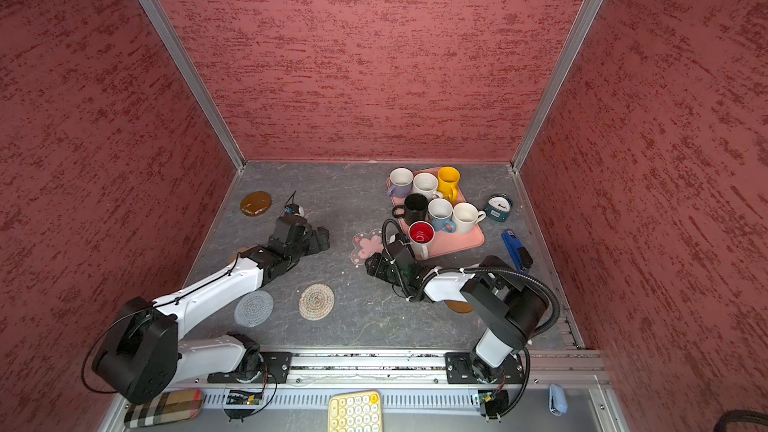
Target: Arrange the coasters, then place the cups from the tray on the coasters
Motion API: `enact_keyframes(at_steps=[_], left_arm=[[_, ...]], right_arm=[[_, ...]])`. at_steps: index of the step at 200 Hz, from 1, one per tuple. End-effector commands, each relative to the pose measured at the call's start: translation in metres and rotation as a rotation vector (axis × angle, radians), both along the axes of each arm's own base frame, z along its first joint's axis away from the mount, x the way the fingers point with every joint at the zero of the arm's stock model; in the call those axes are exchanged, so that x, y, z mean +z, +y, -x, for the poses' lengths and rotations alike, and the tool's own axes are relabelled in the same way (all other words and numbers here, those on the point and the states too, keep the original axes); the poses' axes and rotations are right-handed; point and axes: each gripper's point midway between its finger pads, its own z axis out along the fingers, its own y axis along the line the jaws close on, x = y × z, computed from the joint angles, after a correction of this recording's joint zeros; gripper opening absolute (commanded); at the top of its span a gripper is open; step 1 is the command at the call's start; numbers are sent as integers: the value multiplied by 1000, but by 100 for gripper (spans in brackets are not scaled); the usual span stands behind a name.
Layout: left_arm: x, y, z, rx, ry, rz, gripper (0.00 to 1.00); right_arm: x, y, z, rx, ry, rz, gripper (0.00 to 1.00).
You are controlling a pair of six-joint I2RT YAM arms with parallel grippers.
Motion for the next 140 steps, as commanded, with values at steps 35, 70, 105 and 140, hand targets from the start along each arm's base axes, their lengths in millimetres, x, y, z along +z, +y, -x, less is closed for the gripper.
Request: enact_keyframes(at_steps=[35, 70, 105, 140], left_arm=[[19, -1, 7, -11, -56, 46, 99], [5, -3, 15, -19, -18, 67, 100], [1, -2, 30, -25, -2, 107, 100], [-3, 2, 49, -35, 32, 127, 99]], right_arm=[[-11, 21, -21, -25, 18, -38, 72], [-15, 37, -41, -26, 3, -21, 71], [-22, 54, -62, -26, -4, -13, 71], [-27, 67, -88, -27, -13, -35, 71]])
